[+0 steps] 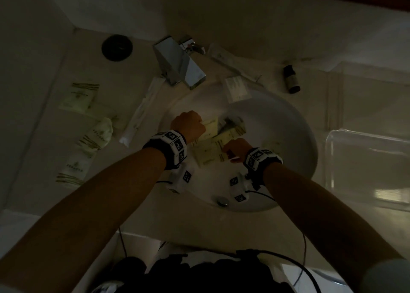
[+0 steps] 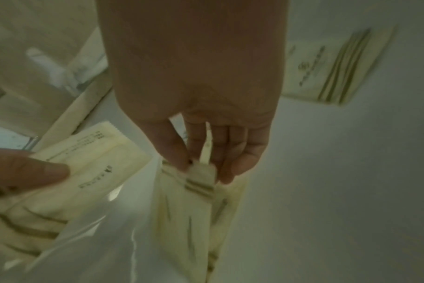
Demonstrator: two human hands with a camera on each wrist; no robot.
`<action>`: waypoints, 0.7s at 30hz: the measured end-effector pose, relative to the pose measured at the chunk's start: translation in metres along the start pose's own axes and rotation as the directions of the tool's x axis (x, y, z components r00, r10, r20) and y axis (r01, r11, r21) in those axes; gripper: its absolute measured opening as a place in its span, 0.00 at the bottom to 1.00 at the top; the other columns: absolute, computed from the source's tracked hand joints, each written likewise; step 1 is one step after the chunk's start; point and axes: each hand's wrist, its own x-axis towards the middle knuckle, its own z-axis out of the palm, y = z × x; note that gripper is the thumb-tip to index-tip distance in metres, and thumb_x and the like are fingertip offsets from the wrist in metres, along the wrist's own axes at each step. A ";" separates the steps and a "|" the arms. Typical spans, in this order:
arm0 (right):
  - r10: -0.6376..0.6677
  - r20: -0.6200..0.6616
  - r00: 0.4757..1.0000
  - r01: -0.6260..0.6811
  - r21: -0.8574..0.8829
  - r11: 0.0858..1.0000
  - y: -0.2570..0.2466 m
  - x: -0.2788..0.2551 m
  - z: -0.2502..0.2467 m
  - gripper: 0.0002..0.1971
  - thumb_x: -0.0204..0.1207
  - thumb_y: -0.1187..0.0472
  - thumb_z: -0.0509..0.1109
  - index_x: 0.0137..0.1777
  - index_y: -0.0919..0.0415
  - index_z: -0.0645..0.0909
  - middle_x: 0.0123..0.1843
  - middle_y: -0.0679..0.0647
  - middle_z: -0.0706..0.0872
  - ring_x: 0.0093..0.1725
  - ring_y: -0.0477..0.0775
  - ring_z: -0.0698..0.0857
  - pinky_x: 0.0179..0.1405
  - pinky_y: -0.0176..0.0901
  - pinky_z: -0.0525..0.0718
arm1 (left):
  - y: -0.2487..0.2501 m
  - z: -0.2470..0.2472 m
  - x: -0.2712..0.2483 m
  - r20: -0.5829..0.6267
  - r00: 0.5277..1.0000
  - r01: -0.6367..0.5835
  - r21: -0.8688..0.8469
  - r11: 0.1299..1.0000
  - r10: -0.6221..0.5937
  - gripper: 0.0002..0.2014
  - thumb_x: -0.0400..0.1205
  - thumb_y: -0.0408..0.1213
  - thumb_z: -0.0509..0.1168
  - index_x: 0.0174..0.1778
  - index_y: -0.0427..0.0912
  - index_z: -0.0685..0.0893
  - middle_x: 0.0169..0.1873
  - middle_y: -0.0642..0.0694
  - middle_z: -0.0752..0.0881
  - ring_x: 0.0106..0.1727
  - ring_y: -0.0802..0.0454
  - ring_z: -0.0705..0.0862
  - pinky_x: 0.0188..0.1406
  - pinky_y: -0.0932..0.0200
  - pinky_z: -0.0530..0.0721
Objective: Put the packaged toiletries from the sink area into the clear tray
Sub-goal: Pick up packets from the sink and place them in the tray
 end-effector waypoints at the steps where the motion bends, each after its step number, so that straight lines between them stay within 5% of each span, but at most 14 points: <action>1: -0.014 -0.022 1.000 0.015 0.034 0.999 0.001 -0.001 -0.002 0.06 0.80 0.66 0.65 0.53 0.65 0.80 0.53 0.61 0.78 0.51 0.59 0.79 0.56 0.50 0.82 | 0.000 0.000 0.000 -0.001 1.000 -0.005 -0.010 1.000 0.005 0.16 0.74 0.37 0.66 0.21 0.41 0.69 0.23 0.49 0.71 0.32 0.47 0.76 0.24 0.65 0.63; 7: -0.116 -0.157 0.981 0.138 0.133 0.981 0.003 -0.018 -0.023 0.10 0.81 0.66 0.60 0.36 0.61 0.74 0.39 0.54 0.75 0.38 0.53 0.76 0.43 0.48 0.83 | 0.015 -0.003 -0.007 0.056 0.998 -0.029 -0.130 0.991 0.036 0.16 0.65 0.45 0.62 0.20 0.43 0.64 0.22 0.49 0.69 0.26 0.50 0.72 0.25 0.63 0.63; 10: -0.148 -0.202 0.968 0.184 0.171 0.968 0.003 -0.029 -0.038 0.09 0.80 0.66 0.60 0.38 0.61 0.75 0.39 0.57 0.76 0.41 0.59 0.80 0.42 0.51 0.85 | 0.024 -0.001 -0.008 0.065 0.997 -0.034 -0.177 0.984 0.046 0.14 0.69 0.43 0.65 0.23 0.42 0.68 0.25 0.48 0.71 0.32 0.48 0.76 0.29 0.62 0.66; 13: -0.202 -0.213 0.956 0.239 0.163 0.957 0.004 -0.041 -0.052 0.12 0.79 0.66 0.60 0.34 0.54 0.73 0.37 0.52 0.77 0.35 0.50 0.79 0.41 0.47 0.84 | 0.036 -0.001 -0.013 0.080 0.994 -0.048 -0.241 0.969 0.069 0.12 0.63 0.47 0.60 0.28 0.40 0.74 0.25 0.49 0.73 0.29 0.49 0.75 0.27 0.62 0.66; 17: -0.171 -0.281 0.944 0.252 0.280 0.926 0.005 -0.053 -0.065 0.13 0.79 0.68 0.59 0.33 0.57 0.71 0.36 0.54 0.72 0.33 0.54 0.75 0.43 0.51 0.84 | 0.048 0.004 -0.014 0.087 0.992 -0.052 -0.369 0.928 0.091 0.13 0.75 0.43 0.70 0.30 0.38 0.80 0.27 0.46 0.78 0.30 0.50 0.78 0.32 0.61 0.75; 21: -0.152 -0.305 0.940 0.258 0.343 0.903 0.008 -0.063 -0.072 0.13 0.81 0.69 0.59 0.33 0.60 0.71 0.37 0.54 0.68 0.33 0.55 0.73 0.48 0.57 0.85 | 0.063 0.003 -0.020 0.112 0.983 -0.079 -0.453 0.888 0.144 0.11 0.77 0.40 0.71 0.35 0.37 0.82 0.26 0.46 0.77 0.27 0.53 0.77 0.28 0.62 0.74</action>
